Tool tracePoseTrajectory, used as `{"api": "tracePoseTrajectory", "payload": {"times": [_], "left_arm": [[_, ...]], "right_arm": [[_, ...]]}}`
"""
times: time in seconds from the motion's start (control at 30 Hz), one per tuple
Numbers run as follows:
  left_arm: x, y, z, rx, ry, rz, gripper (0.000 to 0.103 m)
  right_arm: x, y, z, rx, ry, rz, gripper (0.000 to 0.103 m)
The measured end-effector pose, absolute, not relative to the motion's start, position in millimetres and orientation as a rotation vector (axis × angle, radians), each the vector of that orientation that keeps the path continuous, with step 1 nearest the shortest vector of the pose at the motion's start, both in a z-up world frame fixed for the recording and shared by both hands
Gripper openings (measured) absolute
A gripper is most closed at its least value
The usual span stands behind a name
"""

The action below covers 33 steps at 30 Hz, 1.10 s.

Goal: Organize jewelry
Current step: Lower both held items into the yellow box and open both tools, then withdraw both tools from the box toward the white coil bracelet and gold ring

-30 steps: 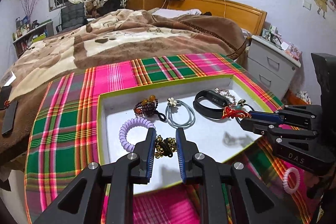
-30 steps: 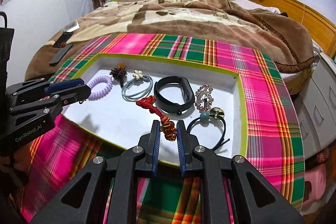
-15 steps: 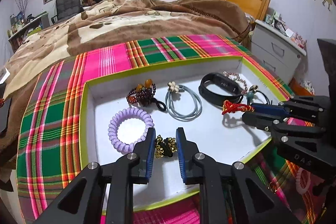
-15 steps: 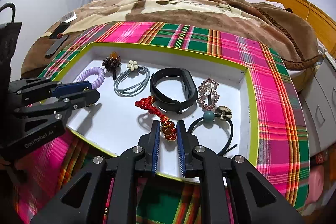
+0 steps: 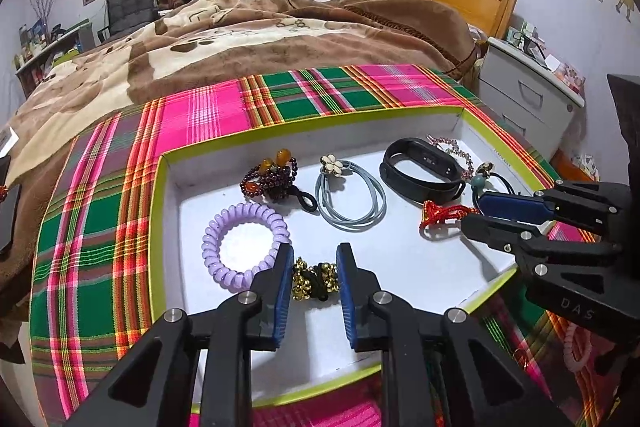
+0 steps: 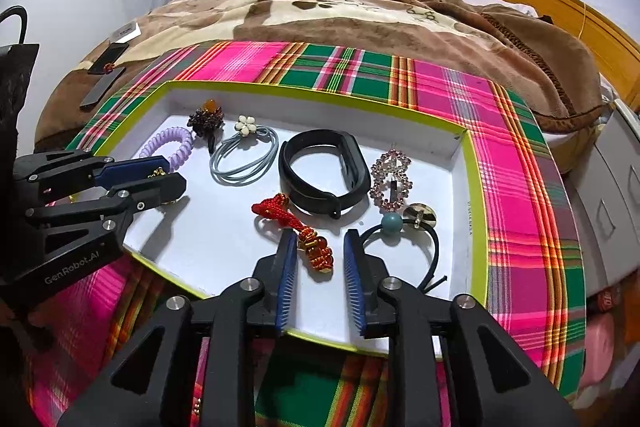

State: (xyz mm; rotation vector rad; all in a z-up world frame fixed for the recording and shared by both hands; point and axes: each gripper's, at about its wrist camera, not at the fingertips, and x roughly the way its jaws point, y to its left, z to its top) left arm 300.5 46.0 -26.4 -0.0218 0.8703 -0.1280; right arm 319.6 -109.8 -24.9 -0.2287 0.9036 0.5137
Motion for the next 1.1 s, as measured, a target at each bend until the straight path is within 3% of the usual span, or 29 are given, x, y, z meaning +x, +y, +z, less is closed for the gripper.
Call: {"api": "tracePoseTrajectory", "payload": {"times": [0.2,1.1], "left_arm": [[290.9,50.4,-17.8,-0.048,0.841,-0.127,0.03],[155.2,35.7,28.8,-0.045,0.657,-0.108,0.03]], "right_arm": [[311.2,-112.0,-20.6,-0.227,0.889,0.513,0.027],[198.4,-170.2,24.0,-0.086,0.75,0.501,0.027]]}}
